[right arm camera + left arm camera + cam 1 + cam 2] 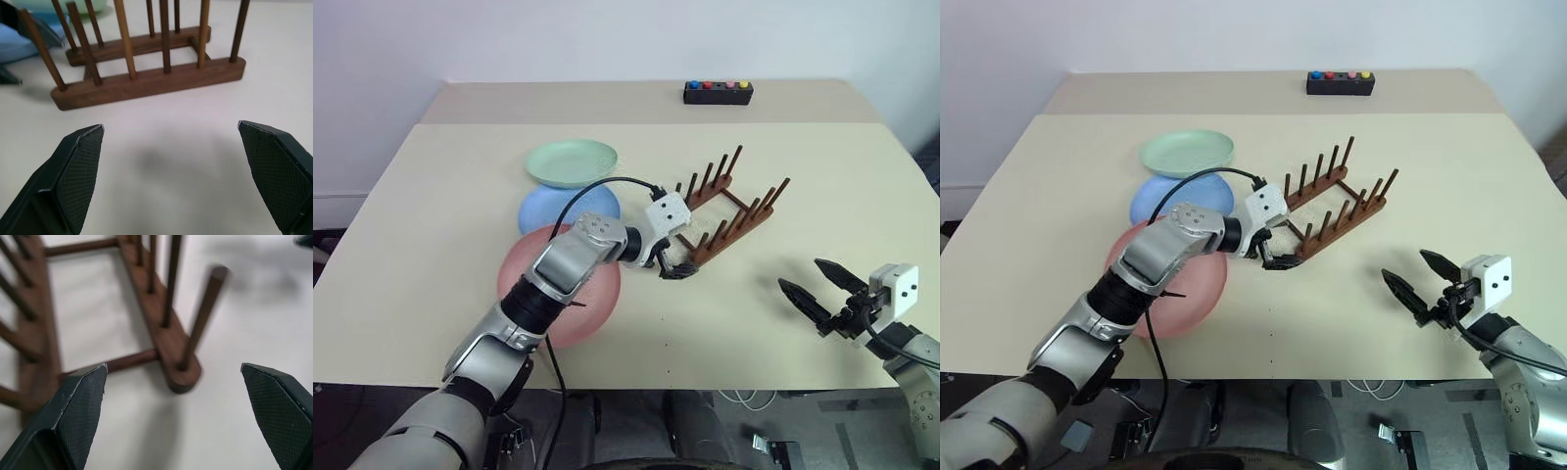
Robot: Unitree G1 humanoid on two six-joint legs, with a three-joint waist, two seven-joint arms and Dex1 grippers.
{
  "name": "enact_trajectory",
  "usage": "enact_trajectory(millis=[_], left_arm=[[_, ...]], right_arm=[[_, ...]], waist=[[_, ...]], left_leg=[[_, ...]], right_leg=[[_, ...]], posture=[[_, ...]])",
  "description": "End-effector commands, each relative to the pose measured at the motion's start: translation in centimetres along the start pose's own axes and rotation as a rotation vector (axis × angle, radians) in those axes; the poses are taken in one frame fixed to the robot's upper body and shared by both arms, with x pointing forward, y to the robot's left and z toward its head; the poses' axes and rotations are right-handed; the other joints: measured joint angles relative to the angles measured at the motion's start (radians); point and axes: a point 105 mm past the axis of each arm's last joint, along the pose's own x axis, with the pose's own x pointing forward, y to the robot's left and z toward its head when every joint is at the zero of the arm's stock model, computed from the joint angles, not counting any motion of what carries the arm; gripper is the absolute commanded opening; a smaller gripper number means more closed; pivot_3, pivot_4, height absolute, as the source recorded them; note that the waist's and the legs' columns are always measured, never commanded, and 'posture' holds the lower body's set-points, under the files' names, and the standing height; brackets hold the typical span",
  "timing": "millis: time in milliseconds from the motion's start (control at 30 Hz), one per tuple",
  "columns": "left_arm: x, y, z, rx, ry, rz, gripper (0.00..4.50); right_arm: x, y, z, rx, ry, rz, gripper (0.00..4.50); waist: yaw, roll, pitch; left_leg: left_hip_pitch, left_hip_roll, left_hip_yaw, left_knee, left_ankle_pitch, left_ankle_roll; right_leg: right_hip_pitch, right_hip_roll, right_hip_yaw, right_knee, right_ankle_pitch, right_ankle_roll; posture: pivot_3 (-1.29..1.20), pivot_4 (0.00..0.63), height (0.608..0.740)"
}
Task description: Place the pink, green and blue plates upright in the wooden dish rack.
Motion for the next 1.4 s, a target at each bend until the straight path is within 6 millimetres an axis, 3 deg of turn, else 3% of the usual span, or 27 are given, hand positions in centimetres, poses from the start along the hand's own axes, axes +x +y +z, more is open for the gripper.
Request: enact_trajectory(millis=[33, 233, 667, 767, 933, 967, 1133, 1400], left_arm=[[-0.2, -0.4, 0.7, 0.017, -0.010, -0.014, 4.50], [0.9, -0.8, -0.3, -0.037, 0.044, -0.030, 4.50], [3.5, -1.0, 0.6, -0.096, 0.054, -0.025, 4.50], [3.8, -0.8, 0.7, -0.107, 0.046, -0.008, 3.77], [3.8, -0.3, 0.7, -0.113, 0.045, 0.027, 1.24], [3.8, -0.1, 0.6, -0.113, 0.048, 0.036, 0.93], [3.5, 0.3, 0.8, -0.035, 0.044, 0.053, 0.79], [2.2, 0.0, 1.5, 0.189, 0.004, -0.063, 0.79]], right_arm=[[0.4, 1.0, 1.5, -0.036, -0.033, 0.049, 4.48], [0.6, 1.2, 1.6, -0.036, -0.036, 0.053, 4.48], [0.5, 1.4, 1.3, -0.027, -0.032, 0.049, 4.48], [0.6, 1.4, 1.3, -0.028, -0.035, 0.046, 4.50], [0.6, 1.4, 1.3, -0.028, -0.038, 0.044, 4.50], [0.6, 1.4, 1.3, -0.028, -0.037, 0.044, 4.50], [0.7, 1.6, 1.4, -0.030, -0.039, 0.052, 4.50], [0.9, 1.6, 1.0, -0.040, 0.001, 0.062, 4.50]], waist=[[0.001, 0.000, 0.000], [0.001, 0.000, 0.000], [-0.001, 0.000, 0.000], [0.001, 0.000, 0.000], [0.002, 0.000, 0.000], [0.003, 0.000, 0.000], [0.002, 0.000, 0.000], [0.001, 0.000, 0.000]], left_leg=[[0.000, 0.000, 0.000, 0.000, 0.000, 0.000], [0.000, 0.000, 0.000, 0.000, 0.000, 0.000], [0.000, 0.000, 0.000, 0.000, 0.000, 0.000], [0.000, 0.000, 0.000, 0.000, 0.000, 0.000], [0.000, 0.000, 0.000, 0.000, 0.000, 0.000], [0.000, 0.000, 0.000, 0.000, 0.000, 0.000], [0.000, 0.000, 0.000, 0.001, 0.000, 0.000], [0.000, 0.000, 0.000, 0.000, 0.000, 0.000]], right_leg=[[0.000, 0.000, 0.000, 0.000, 0.000, 0.000], [0.000, 0.000, 0.000, 0.000, 0.000, 0.000], [0.000, 0.000, 0.000, 0.000, 0.000, 0.000], [0.000, 0.000, 0.000, 0.000, 0.000, 0.000], [0.000, 0.000, 0.000, 0.000, 0.000, 0.000], [0.000, 0.000, 0.000, 0.000, 0.000, 0.000], [0.001, 0.000, 0.000, 0.000, 0.000, 0.000], [-0.001, 0.000, 0.000, 0.000, 0.000, 0.000]], posture=[[0.00, 0.150, 0.734], [0.00, 0.150, 0.734], [0.00, 0.150, 0.734], [0.00, 0.150, 0.734], [0.00, 0.150, 0.734], [0.00, 0.150, 0.734], [0.00, 0.150, 0.734], [0.00, 0.150, 0.734]])
